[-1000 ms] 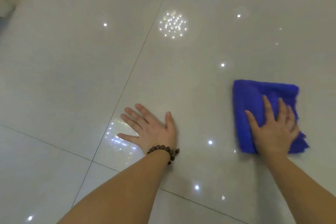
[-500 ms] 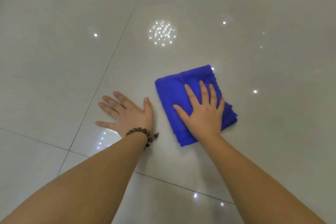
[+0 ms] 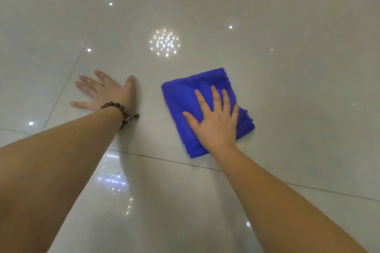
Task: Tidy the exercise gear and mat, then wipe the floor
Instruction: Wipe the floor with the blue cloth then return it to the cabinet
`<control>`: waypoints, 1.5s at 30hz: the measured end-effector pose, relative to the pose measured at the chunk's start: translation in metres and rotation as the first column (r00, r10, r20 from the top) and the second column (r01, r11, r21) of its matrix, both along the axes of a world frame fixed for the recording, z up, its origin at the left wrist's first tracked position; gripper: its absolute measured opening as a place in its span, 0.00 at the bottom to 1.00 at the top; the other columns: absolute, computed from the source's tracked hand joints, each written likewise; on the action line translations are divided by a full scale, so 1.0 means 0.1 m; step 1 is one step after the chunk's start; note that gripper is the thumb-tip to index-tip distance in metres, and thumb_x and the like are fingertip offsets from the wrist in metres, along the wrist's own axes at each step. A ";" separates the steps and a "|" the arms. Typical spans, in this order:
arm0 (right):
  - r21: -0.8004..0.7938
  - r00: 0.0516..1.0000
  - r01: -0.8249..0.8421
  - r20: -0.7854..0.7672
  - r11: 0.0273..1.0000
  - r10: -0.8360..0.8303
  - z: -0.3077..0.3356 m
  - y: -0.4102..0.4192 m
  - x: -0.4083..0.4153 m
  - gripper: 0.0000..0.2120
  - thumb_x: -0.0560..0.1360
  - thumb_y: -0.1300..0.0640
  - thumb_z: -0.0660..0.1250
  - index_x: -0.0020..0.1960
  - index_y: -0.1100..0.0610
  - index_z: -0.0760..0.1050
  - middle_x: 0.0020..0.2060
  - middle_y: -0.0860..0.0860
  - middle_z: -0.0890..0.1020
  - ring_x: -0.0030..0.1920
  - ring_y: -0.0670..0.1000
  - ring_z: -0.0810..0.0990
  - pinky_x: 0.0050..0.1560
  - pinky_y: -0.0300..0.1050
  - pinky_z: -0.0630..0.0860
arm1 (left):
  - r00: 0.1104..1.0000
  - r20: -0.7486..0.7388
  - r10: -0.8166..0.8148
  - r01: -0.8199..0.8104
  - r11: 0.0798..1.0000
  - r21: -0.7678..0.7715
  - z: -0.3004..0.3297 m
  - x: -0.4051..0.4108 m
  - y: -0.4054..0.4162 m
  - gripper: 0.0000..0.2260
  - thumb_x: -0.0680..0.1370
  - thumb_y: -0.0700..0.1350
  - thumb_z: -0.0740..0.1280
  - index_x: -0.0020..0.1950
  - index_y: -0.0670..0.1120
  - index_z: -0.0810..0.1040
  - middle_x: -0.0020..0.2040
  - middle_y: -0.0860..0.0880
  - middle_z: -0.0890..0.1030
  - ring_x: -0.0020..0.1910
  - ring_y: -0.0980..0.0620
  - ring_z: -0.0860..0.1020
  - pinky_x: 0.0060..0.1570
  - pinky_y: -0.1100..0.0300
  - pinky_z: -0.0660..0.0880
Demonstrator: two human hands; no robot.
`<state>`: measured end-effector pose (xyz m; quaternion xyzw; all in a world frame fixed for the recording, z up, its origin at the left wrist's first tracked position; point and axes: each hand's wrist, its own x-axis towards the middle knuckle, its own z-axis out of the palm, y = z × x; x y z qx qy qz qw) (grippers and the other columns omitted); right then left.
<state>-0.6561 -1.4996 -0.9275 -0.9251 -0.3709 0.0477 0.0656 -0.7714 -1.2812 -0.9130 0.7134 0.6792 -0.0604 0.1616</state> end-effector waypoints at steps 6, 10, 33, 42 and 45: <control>-0.042 0.966 0.251 0.068 0.967 -0.248 0.06 -1.79 0.77 0.35 0.72 0.28 0.46 0.74 0.42 0.62 0.74 0.52 0.63 0.74 0.58 0.59 0.69 0.62 0.60 | 0.936 0.227 -0.269 0.278 0.960 -0.009 0.14 -0.60 -0.60 0.43 0.70 0.70 0.51 0.79 0.47 0.50 0.79 0.44 0.45 0.78 0.47 0.41 0.74 0.42 0.38; -0.054 0.762 0.642 -0.072 0.765 -0.644 0.20 -2.42 1.04 0.39 0.70 0.27 0.44 0.76 0.43 0.57 0.77 0.53 0.56 0.76 0.57 0.51 0.72 0.64 0.52 | 0.906 0.176 -0.386 0.384 0.922 0.045 0.13 -0.47 -1.71 0.41 0.76 0.68 0.53 0.79 0.45 0.43 0.79 0.43 0.41 0.77 0.46 0.37 0.73 0.39 0.38; -0.045 0.969 -0.247 -0.015 0.968 0.246 0.09 -1.01 0.77 0.33 0.73 0.29 0.50 0.75 0.41 0.59 0.76 0.50 0.59 0.76 0.57 0.53 0.72 0.64 0.51 | 0.848 -0.050 -0.527 0.527 0.850 -0.018 -0.03 -0.02 -2.57 0.42 0.75 0.69 0.42 0.78 0.39 0.45 0.79 0.41 0.46 0.78 0.46 0.40 0.70 0.32 0.40; -0.134 0.478 0.855 -0.170 0.501 -0.862 0.34 -1.92 2.14 0.35 0.75 0.29 0.48 0.77 0.42 0.49 0.78 0.51 0.47 0.77 0.58 0.43 0.71 0.65 0.41 | 0.836 -0.084 -0.542 0.540 0.840 -0.047 0.01 -0.01 -2.56 0.42 0.75 0.71 0.37 0.76 0.41 0.35 0.78 0.42 0.37 0.76 0.46 0.33 0.70 0.34 0.36; -0.133 0.803 0.578 -0.080 0.805 -0.590 0.23 -1.09 1.35 0.40 0.70 0.25 0.46 0.77 0.42 0.47 0.78 0.53 0.47 0.76 0.60 0.41 0.69 0.70 0.40 | 0.838 -0.075 -0.541 0.539 0.841 -0.044 0.00 -0.02 -2.56 0.41 0.75 0.71 0.38 0.76 0.42 0.33 0.78 0.42 0.36 0.76 0.46 0.33 0.70 0.34 0.37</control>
